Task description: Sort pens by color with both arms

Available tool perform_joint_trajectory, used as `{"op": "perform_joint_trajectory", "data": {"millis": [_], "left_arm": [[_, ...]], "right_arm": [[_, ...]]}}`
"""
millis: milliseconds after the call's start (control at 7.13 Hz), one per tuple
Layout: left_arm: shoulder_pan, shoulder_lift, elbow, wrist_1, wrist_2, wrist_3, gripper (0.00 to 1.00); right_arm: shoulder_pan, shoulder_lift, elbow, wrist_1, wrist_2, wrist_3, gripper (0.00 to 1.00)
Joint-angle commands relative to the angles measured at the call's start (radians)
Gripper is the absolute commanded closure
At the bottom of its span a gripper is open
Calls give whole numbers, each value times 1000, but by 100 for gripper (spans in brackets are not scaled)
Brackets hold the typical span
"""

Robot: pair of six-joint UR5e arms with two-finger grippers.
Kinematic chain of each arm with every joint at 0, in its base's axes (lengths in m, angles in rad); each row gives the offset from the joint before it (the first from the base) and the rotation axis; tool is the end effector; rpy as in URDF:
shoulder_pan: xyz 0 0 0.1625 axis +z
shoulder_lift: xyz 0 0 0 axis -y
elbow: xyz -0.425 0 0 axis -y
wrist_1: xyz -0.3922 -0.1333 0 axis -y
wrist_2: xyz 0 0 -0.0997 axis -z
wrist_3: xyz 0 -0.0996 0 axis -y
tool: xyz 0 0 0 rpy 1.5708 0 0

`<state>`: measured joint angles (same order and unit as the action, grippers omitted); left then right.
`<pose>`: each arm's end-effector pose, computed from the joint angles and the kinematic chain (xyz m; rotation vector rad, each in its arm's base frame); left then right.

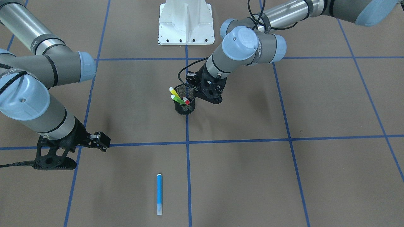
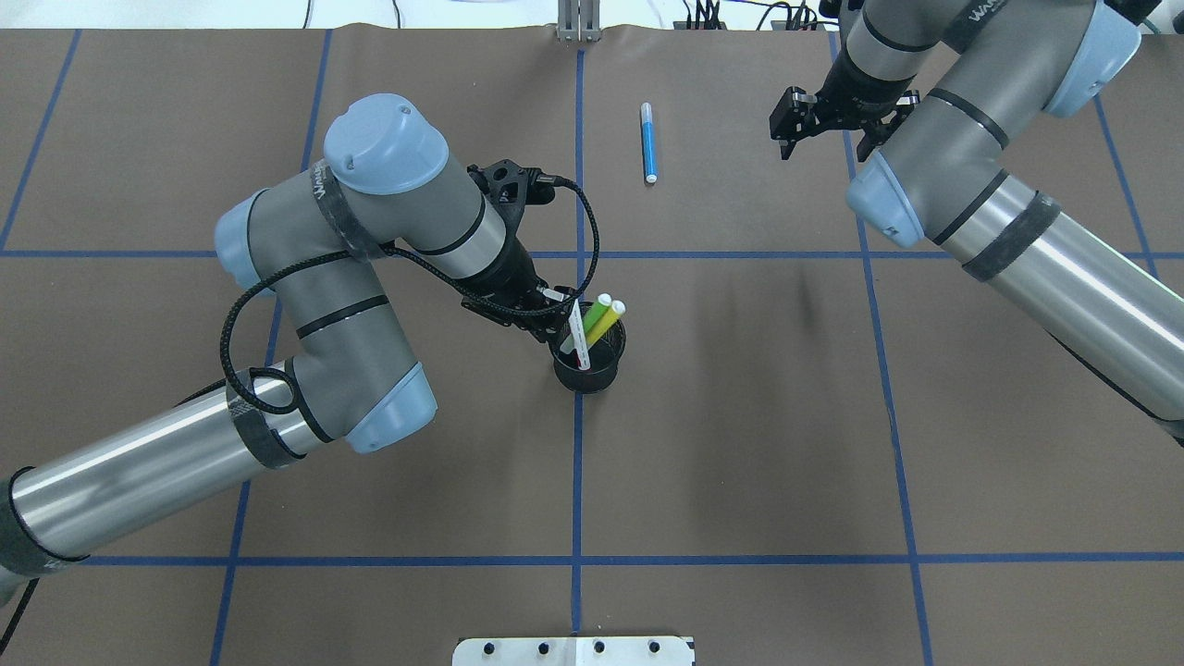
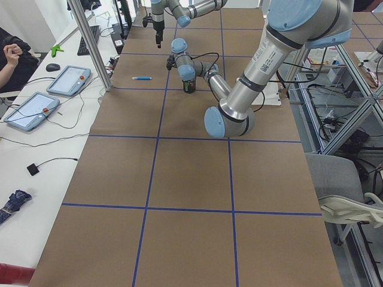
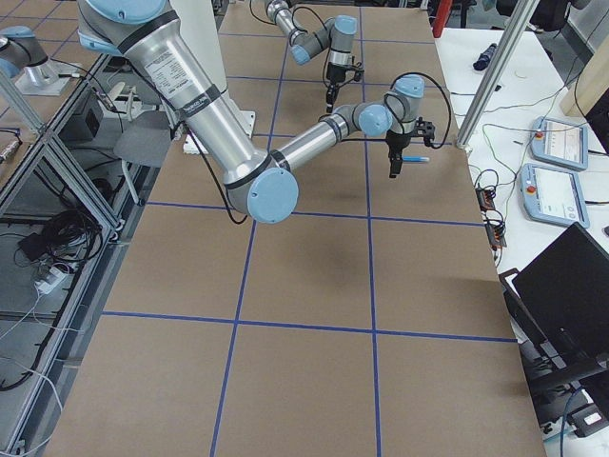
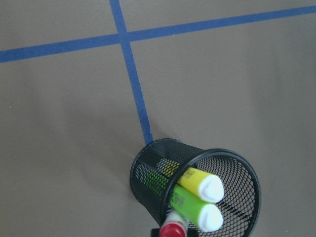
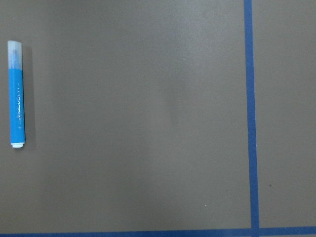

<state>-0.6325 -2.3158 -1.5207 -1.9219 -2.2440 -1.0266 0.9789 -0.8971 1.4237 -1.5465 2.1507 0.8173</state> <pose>0.5279 -0.4752 0.1765 0.0502 1.1715 0.2737 -0.3435 -0.6520 0.3163 0.0418 -0.7764 0.0542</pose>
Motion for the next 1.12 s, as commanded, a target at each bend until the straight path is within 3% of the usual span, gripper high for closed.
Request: {"op": "perform_joint_trajectory", "data": {"millis": [0, 281, 421, 561, 982], "left_arm": [[-1, 1, -12, 0, 0, -1, 94], [-1, -1, -10, 0, 0, -1, 54], [1, -5, -7, 0, 3, -4, 37], [1, -14, -1, -2, 35, -6, 28], [-27, -156, 127, 62, 31, -49, 29]], "right_arm": [[1, 1, 1, 2, 0, -1, 0], [4, 1, 1, 2, 1, 0, 0], [4, 1, 1, 2, 1, -1, 0], [6, 1, 1, 2, 1, -1, 0], [6, 0, 1, -1, 1, -4, 0]]}}
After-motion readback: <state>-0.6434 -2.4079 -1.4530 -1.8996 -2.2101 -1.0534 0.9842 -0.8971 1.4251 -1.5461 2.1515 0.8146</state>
